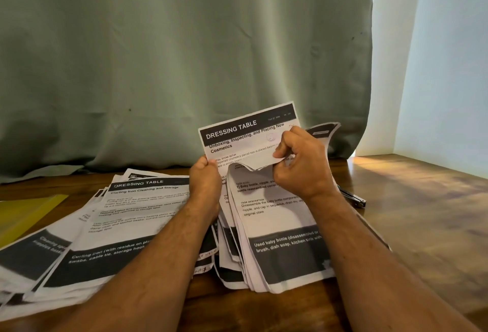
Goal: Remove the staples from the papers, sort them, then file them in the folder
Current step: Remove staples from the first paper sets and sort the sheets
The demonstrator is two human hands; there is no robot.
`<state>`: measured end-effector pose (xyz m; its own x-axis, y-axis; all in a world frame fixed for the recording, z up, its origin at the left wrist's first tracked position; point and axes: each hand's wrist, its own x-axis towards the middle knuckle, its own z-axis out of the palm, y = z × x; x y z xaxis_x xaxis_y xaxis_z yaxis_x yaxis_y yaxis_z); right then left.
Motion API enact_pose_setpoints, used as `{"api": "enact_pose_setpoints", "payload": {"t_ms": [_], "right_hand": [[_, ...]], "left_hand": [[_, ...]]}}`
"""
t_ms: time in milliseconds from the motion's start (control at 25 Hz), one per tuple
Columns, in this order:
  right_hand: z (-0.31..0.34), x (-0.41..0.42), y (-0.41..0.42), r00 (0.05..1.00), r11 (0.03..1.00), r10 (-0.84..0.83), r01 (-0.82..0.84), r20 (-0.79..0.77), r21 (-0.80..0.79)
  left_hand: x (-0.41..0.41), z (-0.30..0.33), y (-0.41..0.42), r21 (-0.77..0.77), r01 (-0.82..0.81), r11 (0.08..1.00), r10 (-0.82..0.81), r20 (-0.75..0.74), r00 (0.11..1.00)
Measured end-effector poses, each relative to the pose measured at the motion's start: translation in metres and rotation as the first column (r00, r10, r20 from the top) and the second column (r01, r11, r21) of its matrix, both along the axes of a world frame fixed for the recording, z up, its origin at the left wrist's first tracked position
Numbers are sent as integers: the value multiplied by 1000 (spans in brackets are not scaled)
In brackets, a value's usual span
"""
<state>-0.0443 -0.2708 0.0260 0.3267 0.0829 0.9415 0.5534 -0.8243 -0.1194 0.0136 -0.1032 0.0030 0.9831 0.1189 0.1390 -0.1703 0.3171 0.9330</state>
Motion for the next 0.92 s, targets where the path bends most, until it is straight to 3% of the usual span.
{"api": "enact_pose_setpoints", "payload": {"t_ms": [120, 320, 480, 720, 840, 920], "right_hand": [[0, 2, 1, 1000, 1000, -11, 11, -4, -12], [1, 10, 16, 963, 993, -27, 57, -268, 105], [3, 14, 14, 966, 980, -82, 123, -245, 156], [0, 17, 18, 960, 985, -133, 156, -248, 75], [0, 19, 16, 961, 981, -93, 133, -261, 141], [-1, 20, 9, 960, 961, -136, 188, -244, 203]], "left_hand": [[-1, 1, 0, 14, -19, 1000, 19, 13, 1000], [-7, 2, -5, 120, 79, 990, -91, 97, 991], [-11, 0, -6, 128, 120, 985, -142, 178, 974], [-11, -8, -9, 384, 95, 918, -197, 236, 952], [-9, -6, -10, 355, 66, 932, -162, 246, 956], [-8, 0, -5, 216, 52, 975, -93, 186, 978]]}}
